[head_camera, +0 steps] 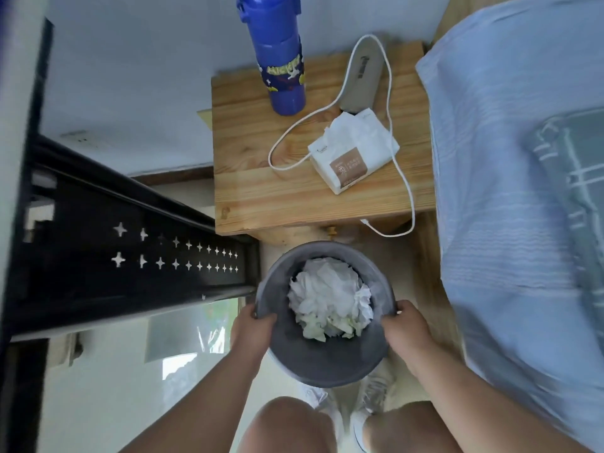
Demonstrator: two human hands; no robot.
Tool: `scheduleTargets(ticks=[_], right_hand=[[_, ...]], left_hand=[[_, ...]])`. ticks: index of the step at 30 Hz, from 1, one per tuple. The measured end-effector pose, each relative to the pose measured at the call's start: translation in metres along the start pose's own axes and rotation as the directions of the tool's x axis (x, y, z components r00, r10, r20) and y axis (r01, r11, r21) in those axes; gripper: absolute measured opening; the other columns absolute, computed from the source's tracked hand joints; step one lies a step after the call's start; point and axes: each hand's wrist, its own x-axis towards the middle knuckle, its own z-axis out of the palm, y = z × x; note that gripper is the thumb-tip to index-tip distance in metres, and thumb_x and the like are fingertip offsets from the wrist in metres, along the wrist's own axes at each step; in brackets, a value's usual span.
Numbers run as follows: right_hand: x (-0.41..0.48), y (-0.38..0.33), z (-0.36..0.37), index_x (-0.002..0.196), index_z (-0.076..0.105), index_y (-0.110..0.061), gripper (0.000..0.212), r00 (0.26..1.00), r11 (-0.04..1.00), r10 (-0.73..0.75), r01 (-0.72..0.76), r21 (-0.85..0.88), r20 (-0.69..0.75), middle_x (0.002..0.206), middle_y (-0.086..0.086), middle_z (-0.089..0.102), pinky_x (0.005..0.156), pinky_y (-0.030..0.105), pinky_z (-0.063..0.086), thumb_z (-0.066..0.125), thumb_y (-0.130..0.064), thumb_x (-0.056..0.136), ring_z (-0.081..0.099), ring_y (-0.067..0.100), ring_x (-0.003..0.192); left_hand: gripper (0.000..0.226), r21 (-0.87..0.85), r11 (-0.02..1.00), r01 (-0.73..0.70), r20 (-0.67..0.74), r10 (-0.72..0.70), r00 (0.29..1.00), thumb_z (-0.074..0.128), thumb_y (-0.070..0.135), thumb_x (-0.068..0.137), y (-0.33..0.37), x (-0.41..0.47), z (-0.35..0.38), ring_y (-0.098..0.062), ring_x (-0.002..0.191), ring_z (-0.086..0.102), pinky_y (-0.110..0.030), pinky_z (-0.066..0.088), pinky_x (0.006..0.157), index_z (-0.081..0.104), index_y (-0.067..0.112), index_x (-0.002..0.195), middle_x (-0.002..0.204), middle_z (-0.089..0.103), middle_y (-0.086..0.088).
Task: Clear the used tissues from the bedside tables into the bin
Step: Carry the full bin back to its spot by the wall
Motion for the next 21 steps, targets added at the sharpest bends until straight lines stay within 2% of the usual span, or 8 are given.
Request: scheduleTargets(ticks=[2, 5, 8, 11, 13, 16, 18, 21], right_hand=[[-0.037, -0.001, -0.017, 0.101, 0.062, -0.019, 0.014, 1.0, 1.0, -0.016, 0.016, 0.011, -0.004, 0.089, 0.008, 0.071, 0.073, 0.041, 0.056, 0.057, -0.012, 0.091, 0.069, 0.03, 0.083], [-0.1, -0.006, -0.052, 0.092, 0.063, -0.02, 0.014, 0.998, 0.998, -0.058, 0.059, 0.038, -0.021, 0.081, 0.009, 0.071, 0.063, 0.038, 0.052, 0.058, -0.009, 0.086, 0.067, 0.03, 0.072], [-0.167, -0.02, -0.097, 0.093, 0.069, -0.015, 0.013, 0.996, 0.994, -0.093, 0.093, 0.058, -0.007, 0.082, 0.009, 0.074, 0.069, 0.045, 0.057, 0.063, -0.008, 0.084, 0.071, 0.031, 0.078], [-0.238, -0.036, -0.144, 0.093, 0.069, -0.016, 0.012, 0.985, 0.983, -0.175, 0.175, 0.051, -0.004, 0.074, 0.002, 0.074, 0.061, 0.035, 0.051, 0.068, -0.008, 0.084, 0.07, 0.019, 0.069], [-0.284, -0.046, -0.173, 0.1, 0.063, -0.018, 0.02, 0.979, 0.979, -0.201, 0.202, 0.039, -0.025, 0.084, 0.003, 0.073, 0.06, 0.034, 0.051, 0.069, -0.007, 0.084, 0.07, 0.021, 0.075], [-0.345, -0.055, -0.209, 0.104, 0.06, -0.016, 0.024, 0.971, 0.97, -0.224, 0.23, 0.08, -0.08, 0.092, 0.009, 0.07, 0.069, 0.041, 0.055, 0.069, -0.005, 0.085, 0.069, 0.027, 0.081], [-0.375, -0.053, -0.225, 0.107, 0.061, -0.013, 0.022, 0.965, 0.965, -0.237, 0.247, 0.09, -0.112, 0.095, 0.011, 0.071, 0.068, 0.04, 0.055, 0.069, -0.005, 0.087, 0.069, 0.027, 0.08], [-0.419, -0.044, -0.234, 0.117, 0.061, -0.016, 0.03, 0.968, 0.951, -0.214, 0.237, 0.198, -0.133, 0.103, 0.008, 0.074, 0.069, 0.045, 0.064, 0.068, -0.005, 0.09, 0.074, 0.028, 0.085]], left_hand=[[0.018, 0.0, 1.0, -0.003, -0.023, 0.003, 1.0, 0.07, 0.013, 0.087, 0.0, -0.034, -0.016, -0.024, 0.085, 0.072, -0.047, 0.06, 0.085, 0.064, 0.031, 0.089, 0.094, 0.076, 0.0], [0.018, 0.031, 0.999, -0.019, -0.023, 0.02, 1.0, 0.073, 0.018, 0.086, 0.006, -0.099, -0.048, -0.022, 0.088, 0.073, -0.042, 0.061, 0.082, 0.067, 0.025, 0.101, 0.096, 0.077, 0.003], [0.021, 0.045, 0.998, -0.048, 0.018, 0.048, 0.999, 0.075, 0.018, 0.084, 0.018, -0.171, -0.082, -0.021, 0.089, 0.072, -0.041, 0.06, 0.081, 0.066, 0.021, 0.103, 0.097, 0.077, 0.002], [0.024, 0.051, 0.991, -0.124, 0.06, 0.121, 0.991, 0.073, 0.012, 0.083, 0.042, -0.245, -0.122, -0.022, 0.085, 0.071, -0.04, 0.058, 0.073, 0.065, 0.019, 0.104, 0.093, 0.076, -0.001], [0.026, 0.051, 0.983, -0.175, 0.103, 0.169, 0.98, 0.071, 0.009, 0.082, 0.061, -0.285, -0.146, -0.028, 0.089, 0.073, -0.046, 0.062, 0.076, 0.064, 0.019, 0.105, 0.094, 0.077, -0.006], [0.027, 0.028, 0.966, -0.256, 0.171, 0.248, 0.954, 0.071, 0.013, 0.078, 0.084, -0.337, -0.176, -0.035, 0.094, 0.074, -0.055, 0.062, 0.085, 0.064, 0.022, 0.102, 0.098, 0.077, -0.01], [0.028, 0.023, 0.95, -0.312, 0.204, 0.301, 0.932, 0.072, 0.012, 0.079, 0.095, -0.36, -0.19, -0.036, 0.096, 0.074, -0.054, 0.063, 0.083, 0.064, 0.025, 0.103, 0.1, 0.077, -0.009], [0.031, 0.018, 0.923, -0.384, 0.272, 0.365, 0.89, 0.072, 0.012, 0.077, 0.105, -0.381, -0.208, -0.035, 0.095, 0.075, -0.058, 0.065, 0.078, 0.065, 0.026, 0.104, 0.098, 0.078, -0.004]])
